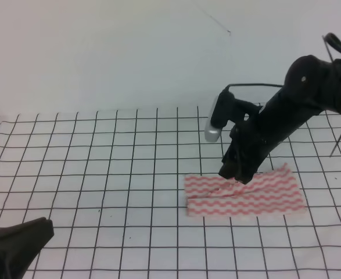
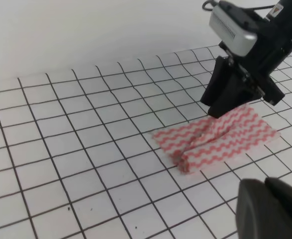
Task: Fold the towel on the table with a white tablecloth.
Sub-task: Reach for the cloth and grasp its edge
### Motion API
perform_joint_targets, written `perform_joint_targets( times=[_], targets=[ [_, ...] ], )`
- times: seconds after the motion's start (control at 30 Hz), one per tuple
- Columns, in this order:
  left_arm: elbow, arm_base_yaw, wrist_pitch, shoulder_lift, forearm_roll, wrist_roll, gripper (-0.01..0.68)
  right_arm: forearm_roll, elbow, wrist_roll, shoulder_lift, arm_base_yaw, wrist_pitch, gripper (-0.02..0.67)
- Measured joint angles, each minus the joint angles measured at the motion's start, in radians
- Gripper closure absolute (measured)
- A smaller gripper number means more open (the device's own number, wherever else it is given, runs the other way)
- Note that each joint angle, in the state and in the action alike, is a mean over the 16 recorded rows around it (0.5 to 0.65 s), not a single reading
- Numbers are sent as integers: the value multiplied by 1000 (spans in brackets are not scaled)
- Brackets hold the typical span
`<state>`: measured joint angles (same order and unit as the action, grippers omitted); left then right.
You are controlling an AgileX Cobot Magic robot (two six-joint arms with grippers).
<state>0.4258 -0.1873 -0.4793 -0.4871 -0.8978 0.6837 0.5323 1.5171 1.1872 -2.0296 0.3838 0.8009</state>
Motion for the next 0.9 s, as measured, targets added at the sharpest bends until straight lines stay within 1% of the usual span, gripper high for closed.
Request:
perform_joint_targets(
  times=[0.13, 0.3, 0.53, 0.9],
  targets=[
    [0, 0, -1, 0, 0, -1, 674, -74, 65, -33, -56, 3, 72, 400],
    [0, 0, -2, 0, -1, -1, 674, -117, 127, -40, -113, 4, 143, 400],
    [0, 0, -2, 0, -1, -1, 674, -139, 167, -31, -154, 16, 184, 400],
    [0, 0, -2, 0, -1, -1, 674, -141, 171, -17, -186, 42, 193, 405]
  ],
)
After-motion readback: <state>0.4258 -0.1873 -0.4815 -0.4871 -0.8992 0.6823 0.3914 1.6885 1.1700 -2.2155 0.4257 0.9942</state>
